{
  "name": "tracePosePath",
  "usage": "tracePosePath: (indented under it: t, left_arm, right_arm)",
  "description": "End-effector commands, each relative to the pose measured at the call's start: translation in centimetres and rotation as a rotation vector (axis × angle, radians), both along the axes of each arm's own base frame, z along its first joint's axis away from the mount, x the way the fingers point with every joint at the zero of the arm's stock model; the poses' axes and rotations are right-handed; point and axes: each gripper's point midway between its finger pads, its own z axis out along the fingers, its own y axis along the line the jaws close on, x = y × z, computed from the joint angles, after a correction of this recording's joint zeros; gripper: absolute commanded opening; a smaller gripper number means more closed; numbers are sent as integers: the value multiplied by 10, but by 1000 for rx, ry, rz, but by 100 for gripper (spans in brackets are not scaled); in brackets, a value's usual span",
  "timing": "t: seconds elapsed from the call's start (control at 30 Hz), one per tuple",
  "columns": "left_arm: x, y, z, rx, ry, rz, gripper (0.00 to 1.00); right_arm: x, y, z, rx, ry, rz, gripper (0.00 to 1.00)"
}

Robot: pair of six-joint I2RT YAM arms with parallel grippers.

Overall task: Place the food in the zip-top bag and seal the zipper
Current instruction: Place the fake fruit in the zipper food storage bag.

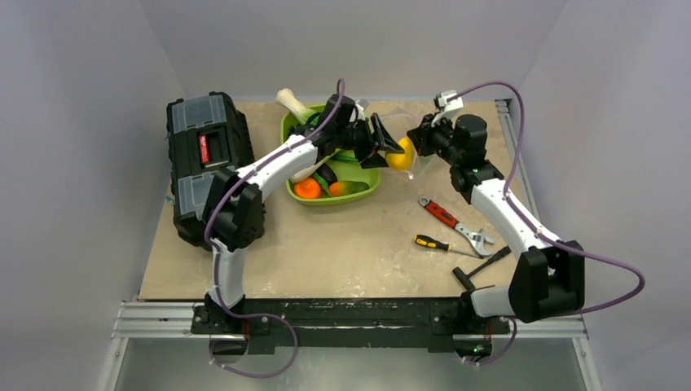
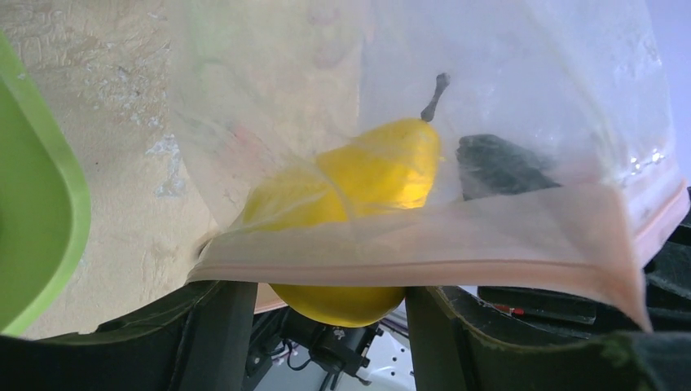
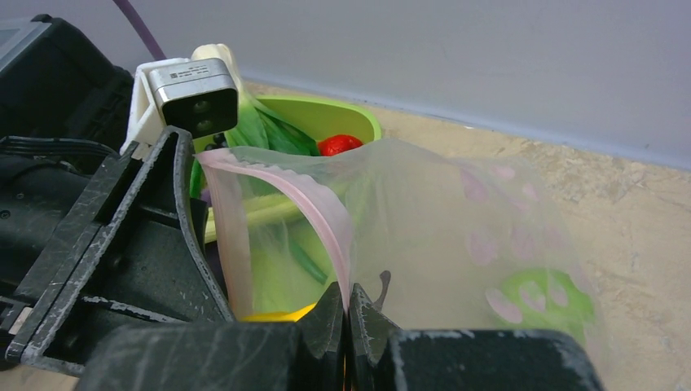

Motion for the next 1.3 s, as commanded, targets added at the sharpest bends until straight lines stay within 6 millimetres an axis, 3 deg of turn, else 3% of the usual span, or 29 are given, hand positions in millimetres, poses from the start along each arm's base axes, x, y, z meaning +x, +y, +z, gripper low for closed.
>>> tracePosePath:
  t: [0.0, 0.07, 0.2, 0.6, 1.0, 1.13, 1.27]
  left_arm:
    - [9, -4, 33, -59, -62, 12, 58]
    - [8, -3, 35, -51, -78, 9, 67]
    - [5, 1, 37, -33, -106, -1, 73]
    - [-7, 14, 43, -2, -185, -20, 77]
    - [-35, 48, 98, -8, -449, -35, 80]
    - [-44, 69, 89, 92, -526, -34, 80]
    - [-47, 103, 47, 309, -542, -8, 79]
  right_arm:
    - [-5, 6, 26, 10, -91, 40, 0]
    - [-5, 5, 26, 10, -91, 39, 0]
    - [-4, 6, 24, 9, -88, 38, 0]
    - [-2, 6, 22, 7, -84, 35, 0]
    - [4, 2, 13, 1, -66, 7, 0]
    - [4, 2, 13, 1, -63, 3, 0]
    - [5, 3, 12, 4, -59, 7, 0]
